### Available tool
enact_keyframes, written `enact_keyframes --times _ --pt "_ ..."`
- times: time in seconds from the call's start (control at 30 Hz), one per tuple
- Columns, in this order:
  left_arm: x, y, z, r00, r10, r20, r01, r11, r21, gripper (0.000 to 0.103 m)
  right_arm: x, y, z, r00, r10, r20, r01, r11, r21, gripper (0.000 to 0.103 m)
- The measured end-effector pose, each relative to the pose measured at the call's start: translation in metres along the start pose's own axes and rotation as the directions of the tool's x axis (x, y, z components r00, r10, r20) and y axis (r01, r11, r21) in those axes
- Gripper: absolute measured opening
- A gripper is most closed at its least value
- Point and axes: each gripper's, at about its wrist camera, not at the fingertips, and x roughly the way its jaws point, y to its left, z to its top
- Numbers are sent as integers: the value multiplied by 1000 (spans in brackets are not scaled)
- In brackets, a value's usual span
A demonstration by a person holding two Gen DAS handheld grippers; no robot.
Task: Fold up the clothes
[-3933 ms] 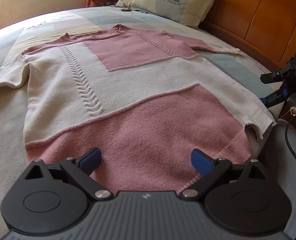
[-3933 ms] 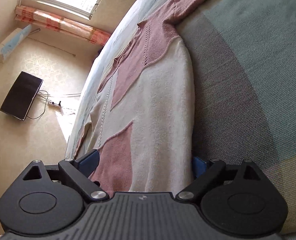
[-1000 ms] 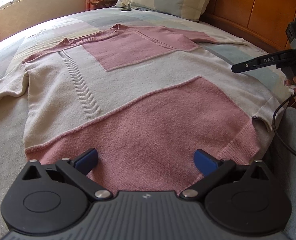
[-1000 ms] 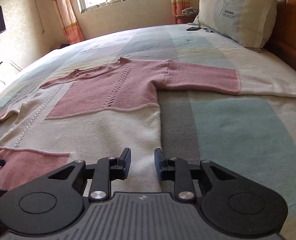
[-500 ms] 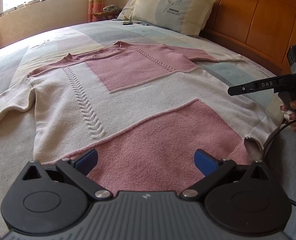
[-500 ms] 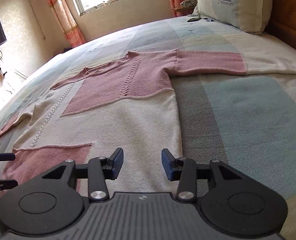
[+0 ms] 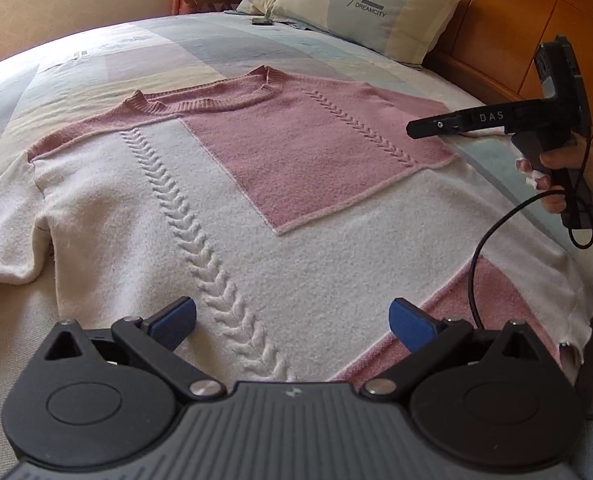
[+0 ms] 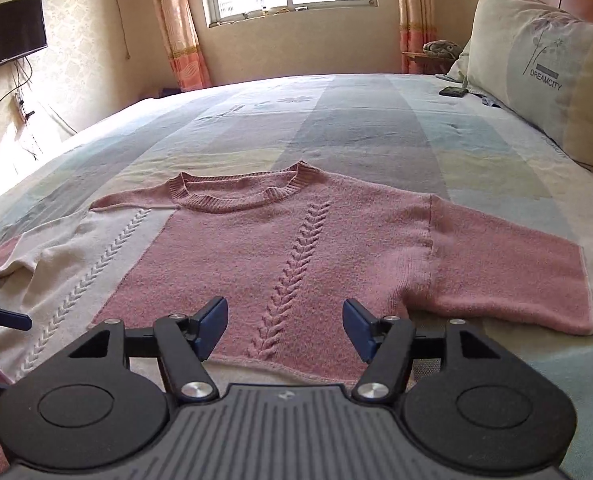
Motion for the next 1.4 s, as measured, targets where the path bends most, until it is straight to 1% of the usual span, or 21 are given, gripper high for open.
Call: enact_keyframes --times 0.03,0.13,0.23,0.33,0.4,0.47,0.57,0.63,0.67,0.7,0.73,0.77,0.8,0.83,0.9,0.97,1.03,1.1,1.23,1.33,1.4 --pt "1 2 0 1000 -5 -6 5 1000 7 102 14 -14 -1 999 -15 -49 17 999 31 68" --pt "0 3 3 999 -14 -45 15 1000 27 102 15 -39 -22 999 24 -41 -21 997 80 64" --pt "3 0 12 996 8 -89 -1 997 75 102 -3 -28 -25 995 -10 -104 15 999 52 64" --pt "-10 -12 11 995 95 -17 -93 991 96 102 -20 -13 -16 991 -69 -115 73 997 28 66" --pt "-19 -22 7 989 144 27 -146 984 104 102 -36 7 -20 998 -35 -59 35 999 -5 69" --pt "-27 -37 -2 984 173 44 -177 978 115 102 -50 26 -28 1000 -5 -23 5 1000 -25 73" --pt "-39 -58 -16 974 215 70 -223 966 129 102 -77 53 -56 1000 29 3 -29 999 12 74" --pt "-47 -73 -25 966 243 87 -253 957 139 102 -90 66 -71 1000 19 15 -20 1000 23 76" --pt "-51 -80 -29 962 257 96 -268 953 143 102 -90 73 -71 999 -1 51 2 1000 -22 77" --pt "-55 -87 -34 957 270 105 -284 948 147 102 -91 80 -70 996 -19 87 25 997 -67 82" --pt "-57 -90 -40 956 275 105 -288 948 139 102 -90 86 -70 992 -38 121 52 993 -110 92" --pt "-58 -91 -47 957 274 99 -285 951 123 102 -83 90 -67 987 -75 140 96 985 -145 97" --pt "-58 -92 -54 957 273 93 -283 953 108 102 -68 90 -64 982 -135 128 154 977 -148 98" --pt "-59 -92 -60 958 272 87 -280 955 92 102 -54 86 -62 985 -152 81 161 980 -116 97" --pt "-60 -93 -74 960 271 76 -275 959 61 102 -39 71 -68 993 -115 -9 115 993 -9 95" --pt "-61 -94 -87 961 268 65 -271 962 30 102 -46 64 -87 993 -108 -48 111 992 57 96" --pt "-62 -95 -101 963 265 53 -266 964 -1 102 -67 67 -115 990 -128 -54 131 990 55 102" --pt "-64 -96 -110 964 262 41 -261 965 -22 102 -89 73 -142 987 -152 -48 154 987 42 103" --pt "-74 -97 -100 965 259 28 -258 965 -35 102 -124 81 -181 986 -163 25 163 987 10 103" --pt "-75 -106 -77 964 246 104 -242 969 -51 102 -126 80 -190 984 -166 66 166 986 17 103" --pt "-63 -114 -63 966 227 126 -223 974 -45 102 -126 82 -193 981 -174 82 174 985 14 103"
